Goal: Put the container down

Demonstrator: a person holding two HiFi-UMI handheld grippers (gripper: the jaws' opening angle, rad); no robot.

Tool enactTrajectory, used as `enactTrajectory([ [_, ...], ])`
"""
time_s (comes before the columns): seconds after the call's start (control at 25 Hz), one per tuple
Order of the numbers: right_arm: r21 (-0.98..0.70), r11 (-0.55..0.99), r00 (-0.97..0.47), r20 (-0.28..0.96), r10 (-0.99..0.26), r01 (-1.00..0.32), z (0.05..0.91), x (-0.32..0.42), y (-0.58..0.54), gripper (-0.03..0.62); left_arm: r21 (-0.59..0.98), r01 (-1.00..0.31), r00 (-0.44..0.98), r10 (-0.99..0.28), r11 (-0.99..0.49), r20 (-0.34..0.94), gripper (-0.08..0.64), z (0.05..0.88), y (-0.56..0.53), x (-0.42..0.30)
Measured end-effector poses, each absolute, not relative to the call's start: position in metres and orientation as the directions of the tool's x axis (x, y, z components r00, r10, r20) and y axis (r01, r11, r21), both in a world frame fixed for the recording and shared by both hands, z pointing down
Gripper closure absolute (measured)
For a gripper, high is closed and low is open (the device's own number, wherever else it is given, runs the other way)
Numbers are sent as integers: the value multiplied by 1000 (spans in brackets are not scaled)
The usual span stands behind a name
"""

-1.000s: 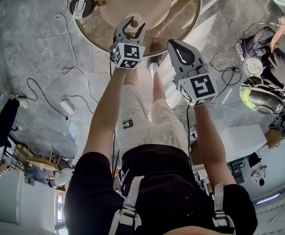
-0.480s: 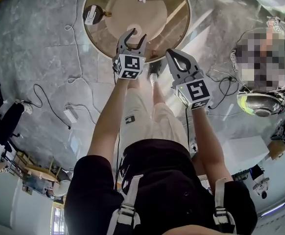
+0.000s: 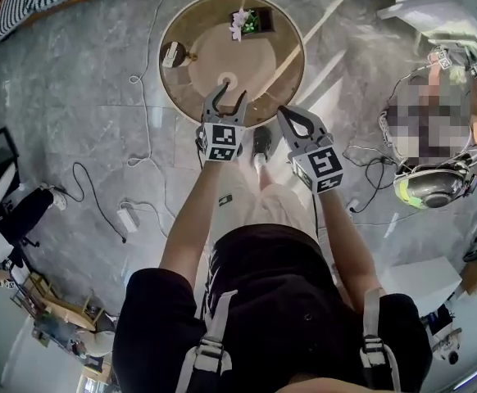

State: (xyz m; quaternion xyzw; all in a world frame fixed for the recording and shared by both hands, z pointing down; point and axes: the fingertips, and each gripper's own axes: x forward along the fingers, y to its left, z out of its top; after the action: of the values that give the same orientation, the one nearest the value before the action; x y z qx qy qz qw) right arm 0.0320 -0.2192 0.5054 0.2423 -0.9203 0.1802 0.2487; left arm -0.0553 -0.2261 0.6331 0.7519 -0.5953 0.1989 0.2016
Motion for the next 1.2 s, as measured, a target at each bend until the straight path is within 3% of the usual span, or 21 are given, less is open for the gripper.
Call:
enactTrajectory([
  [0.48, -164, 839, -791, 463, -400, -520, 440, 62, -205, 588, 40, -985, 168, -893, -167, 417, 381, 515, -203, -43],
  [0.8, -174, 853, -838, 361, -409, -492, 388, 78, -193, 588, 37, -990, 138, -949, -133, 282, 452, 426, -172, -29],
  [1.2, -171, 864, -859, 306, -410, -473, 367, 96, -179, 588, 39, -996, 84, -970, -77, 227, 536, 369, -143, -13],
])
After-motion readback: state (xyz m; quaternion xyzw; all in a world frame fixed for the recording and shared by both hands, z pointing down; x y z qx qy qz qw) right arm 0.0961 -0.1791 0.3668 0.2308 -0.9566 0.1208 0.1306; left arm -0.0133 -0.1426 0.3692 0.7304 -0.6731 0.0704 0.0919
